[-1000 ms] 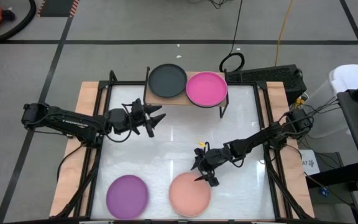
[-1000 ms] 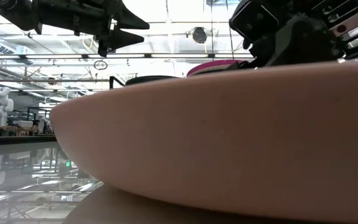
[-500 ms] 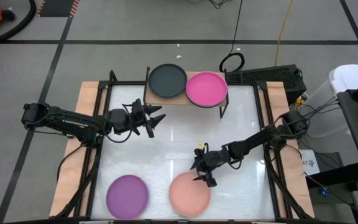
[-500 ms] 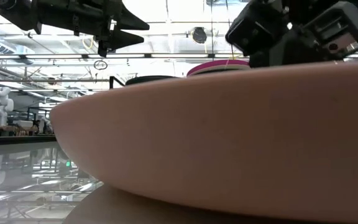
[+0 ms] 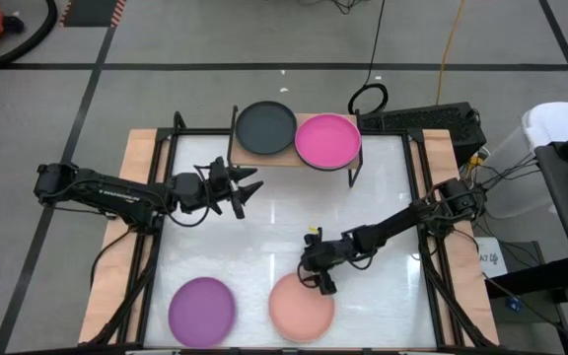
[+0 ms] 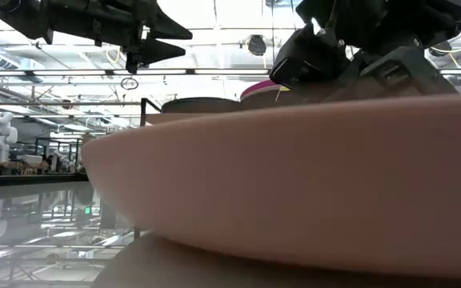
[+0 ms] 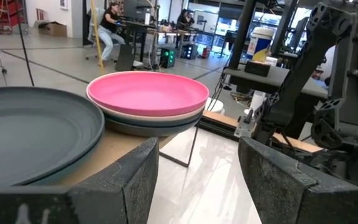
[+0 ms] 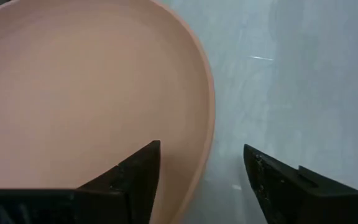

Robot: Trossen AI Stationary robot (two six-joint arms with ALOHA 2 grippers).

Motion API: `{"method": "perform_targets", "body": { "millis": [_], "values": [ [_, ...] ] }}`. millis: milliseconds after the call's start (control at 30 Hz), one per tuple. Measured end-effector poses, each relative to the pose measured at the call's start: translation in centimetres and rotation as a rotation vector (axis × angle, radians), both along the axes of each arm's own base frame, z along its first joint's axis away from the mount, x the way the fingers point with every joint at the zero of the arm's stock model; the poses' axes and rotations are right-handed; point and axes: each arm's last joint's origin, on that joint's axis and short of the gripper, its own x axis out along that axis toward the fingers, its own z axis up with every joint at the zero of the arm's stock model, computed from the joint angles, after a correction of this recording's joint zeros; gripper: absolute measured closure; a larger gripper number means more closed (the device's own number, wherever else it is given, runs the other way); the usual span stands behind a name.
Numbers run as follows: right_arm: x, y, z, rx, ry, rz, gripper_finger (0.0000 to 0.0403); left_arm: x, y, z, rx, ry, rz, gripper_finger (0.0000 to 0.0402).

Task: Place and stack plates onto a shelf
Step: Stack the orange plate on top of the black plate on the shelf

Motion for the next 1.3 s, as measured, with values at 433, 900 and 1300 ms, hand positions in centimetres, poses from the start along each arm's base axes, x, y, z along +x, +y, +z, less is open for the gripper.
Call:
{"method": "perform_targets", "body": {
  "millis": [433, 900, 1300],
  "values": [
    [-0.1, -0.6, 0.1, -0.009, 0.02, -0.012, 0.0328, 0.0, 0.0, 0.0, -0.008, 0.001, -0.001, 0.0176],
    [-0.5, -2.5, 4.1, -0.011, -0.059, -0.07, 0.0401, 0.0, 0.0, -0.1, -0.005, 0.006, -0.001, 0.0176],
    [-1.7, -3.4, 8.4, -0.134, -0.203, -0.186, 0.0402, 0.0, 0.0, -0.2, -0.019, 0.013, -0.002, 0.0176]
  ]
}}
